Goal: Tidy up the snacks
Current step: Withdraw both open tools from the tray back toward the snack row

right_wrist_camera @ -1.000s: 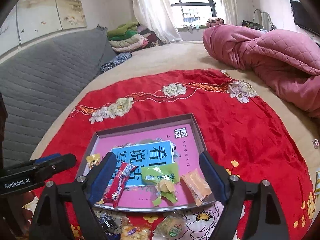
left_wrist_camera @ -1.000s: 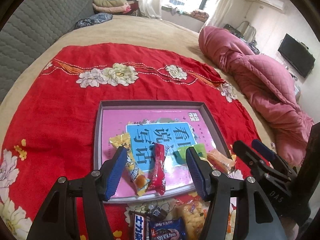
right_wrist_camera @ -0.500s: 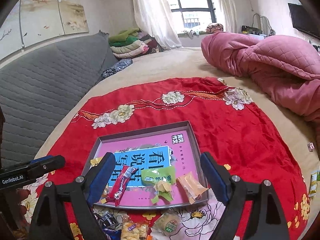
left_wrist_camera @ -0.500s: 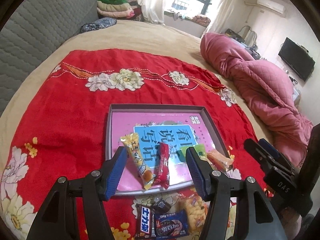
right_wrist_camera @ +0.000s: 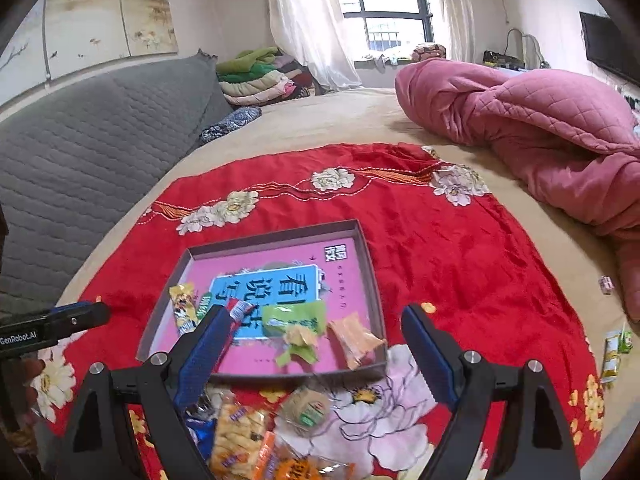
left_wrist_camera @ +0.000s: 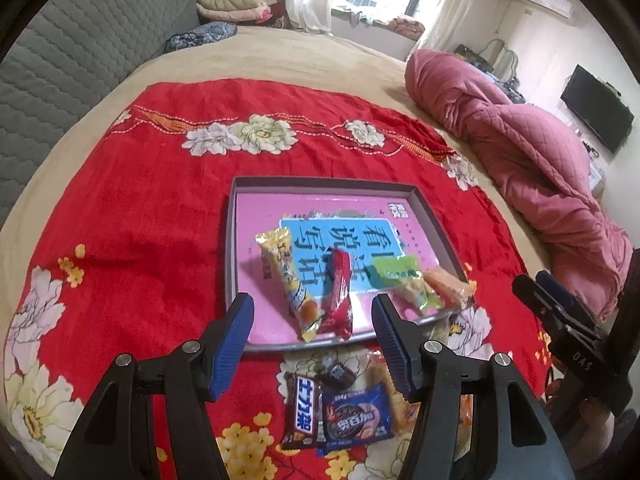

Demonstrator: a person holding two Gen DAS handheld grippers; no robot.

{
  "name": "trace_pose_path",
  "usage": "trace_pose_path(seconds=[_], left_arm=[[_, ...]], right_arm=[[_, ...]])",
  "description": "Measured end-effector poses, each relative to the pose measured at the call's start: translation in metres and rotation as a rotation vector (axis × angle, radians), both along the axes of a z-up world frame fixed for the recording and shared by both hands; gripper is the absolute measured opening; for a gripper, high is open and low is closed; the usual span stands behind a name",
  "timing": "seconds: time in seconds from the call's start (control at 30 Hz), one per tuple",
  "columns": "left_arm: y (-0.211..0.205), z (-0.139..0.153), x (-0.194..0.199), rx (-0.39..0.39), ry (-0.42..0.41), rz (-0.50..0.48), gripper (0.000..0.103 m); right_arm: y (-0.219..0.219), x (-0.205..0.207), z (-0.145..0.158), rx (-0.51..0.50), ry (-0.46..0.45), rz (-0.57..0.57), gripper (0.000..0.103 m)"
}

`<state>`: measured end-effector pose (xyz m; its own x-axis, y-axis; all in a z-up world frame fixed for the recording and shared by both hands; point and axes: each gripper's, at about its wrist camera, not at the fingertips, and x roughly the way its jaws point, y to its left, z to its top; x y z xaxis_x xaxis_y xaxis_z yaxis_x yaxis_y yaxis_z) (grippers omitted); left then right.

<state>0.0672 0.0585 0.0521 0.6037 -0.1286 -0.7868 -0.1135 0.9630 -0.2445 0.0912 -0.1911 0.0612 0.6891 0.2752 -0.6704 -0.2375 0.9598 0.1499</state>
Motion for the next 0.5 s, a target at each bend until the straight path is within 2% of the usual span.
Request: trace_pose_path(seconds=[0.5], left_arm=[[-0.012, -0.015, -0.02, 0.016, 0.056, -0.027, 0.063]], right_arm=[[-0.002, -0.024, -0.009, -0.04, 0.026, 0.06, 0.087]])
